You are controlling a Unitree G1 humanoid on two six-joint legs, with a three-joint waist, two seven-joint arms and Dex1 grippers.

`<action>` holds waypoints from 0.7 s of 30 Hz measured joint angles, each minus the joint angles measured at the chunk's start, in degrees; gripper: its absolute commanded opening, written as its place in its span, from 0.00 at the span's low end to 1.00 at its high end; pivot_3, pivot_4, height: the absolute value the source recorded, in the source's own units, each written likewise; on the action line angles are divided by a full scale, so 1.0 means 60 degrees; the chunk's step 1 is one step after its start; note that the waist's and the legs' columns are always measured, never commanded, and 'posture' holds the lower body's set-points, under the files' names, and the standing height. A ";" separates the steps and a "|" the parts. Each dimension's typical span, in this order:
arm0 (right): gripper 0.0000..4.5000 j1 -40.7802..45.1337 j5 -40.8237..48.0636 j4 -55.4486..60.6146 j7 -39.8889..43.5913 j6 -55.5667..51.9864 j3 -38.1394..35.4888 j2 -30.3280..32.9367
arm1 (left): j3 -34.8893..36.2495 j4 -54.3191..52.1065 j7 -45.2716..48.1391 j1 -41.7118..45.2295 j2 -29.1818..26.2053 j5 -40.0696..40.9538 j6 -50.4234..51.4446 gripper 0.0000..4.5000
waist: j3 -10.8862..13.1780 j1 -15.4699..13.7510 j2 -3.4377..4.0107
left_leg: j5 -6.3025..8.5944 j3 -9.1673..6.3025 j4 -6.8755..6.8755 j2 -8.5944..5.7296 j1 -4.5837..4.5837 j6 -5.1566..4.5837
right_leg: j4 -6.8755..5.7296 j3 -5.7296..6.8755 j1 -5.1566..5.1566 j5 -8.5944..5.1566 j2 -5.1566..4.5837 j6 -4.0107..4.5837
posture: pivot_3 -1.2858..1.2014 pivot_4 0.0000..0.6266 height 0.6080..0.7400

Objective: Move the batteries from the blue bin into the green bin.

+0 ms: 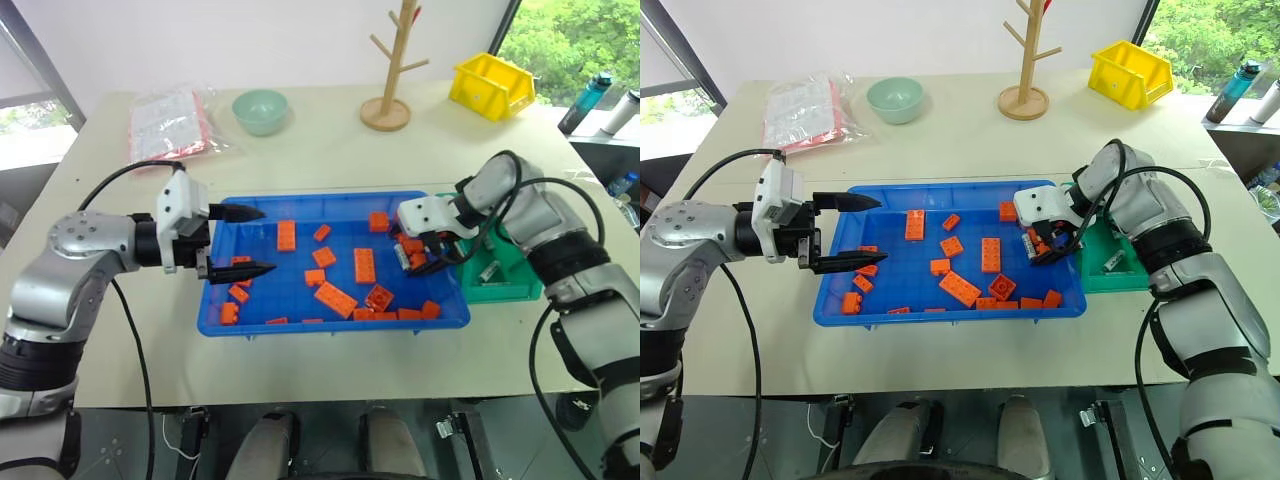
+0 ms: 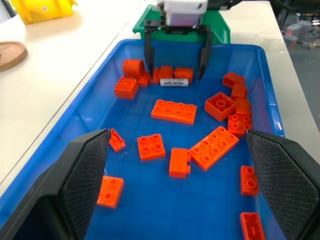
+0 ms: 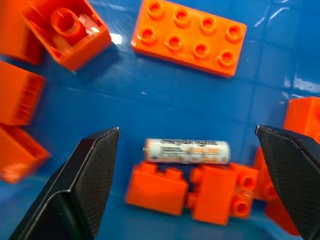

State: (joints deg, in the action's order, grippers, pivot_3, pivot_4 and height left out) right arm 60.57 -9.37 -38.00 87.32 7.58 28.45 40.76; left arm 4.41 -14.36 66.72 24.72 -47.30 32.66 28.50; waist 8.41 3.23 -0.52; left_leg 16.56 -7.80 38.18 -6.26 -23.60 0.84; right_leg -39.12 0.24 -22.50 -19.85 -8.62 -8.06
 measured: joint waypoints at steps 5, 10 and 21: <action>0.99 0.0277 -0.0560 -0.1064 -0.0301 0.1078 0.0057 -0.0339 | 0.0174 -0.0125 -0.0169 -0.0068 -0.0054 0.0073 0.0088 1.00 | 0.0000 0.0001 0.0000 | 0.0000 -0.0009 0.0001 -0.0003 0.0000 0.0000 | 0.0000 0.0003 0.0005 0.0000 0.0000 0.0000 | 0.52 0.24 0.84; 0.99 0.0344 -0.0747 -0.1450 -0.0273 0.1750 0.0056 -0.0375 | 0.0179 -0.0237 -0.0246 -0.0069 -0.0110 0.0084 0.0157 1.00 | -0.0002 -0.0053 -0.0003 | 0.0000 -0.0024 0.0006 -0.0010 0.0001 0.0000 | 0.0001 0.0005 0.0017 0.0000 0.0000 0.0000 | 0.52 0.24 0.84; 0.99 0.0418 -0.0952 -0.1647 -0.0089 0.1910 0.0024 -0.0381 | 0.0093 0.0236 -0.0089 0.0346 -0.0096 0.0044 -0.0012 1.00 | -0.0004 -0.0117 -0.0006 | 0.0000 -0.0031 0.0011 -0.0017 0.0001 0.0000 | 0.0000 0.0007 0.0022 0.0000 -0.0001 0.0000 | 0.52 0.24 0.84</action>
State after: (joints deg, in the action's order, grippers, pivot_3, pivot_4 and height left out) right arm 63.07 -15.08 -47.88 86.79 19.04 28.60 38.47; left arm 4.97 -12.94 66.19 26.80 -47.88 32.93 28.43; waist 8.38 2.53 -0.56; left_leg 16.56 -7.99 38.24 -6.36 -23.59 0.84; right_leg -39.12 0.29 -22.37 -19.85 -8.63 -8.06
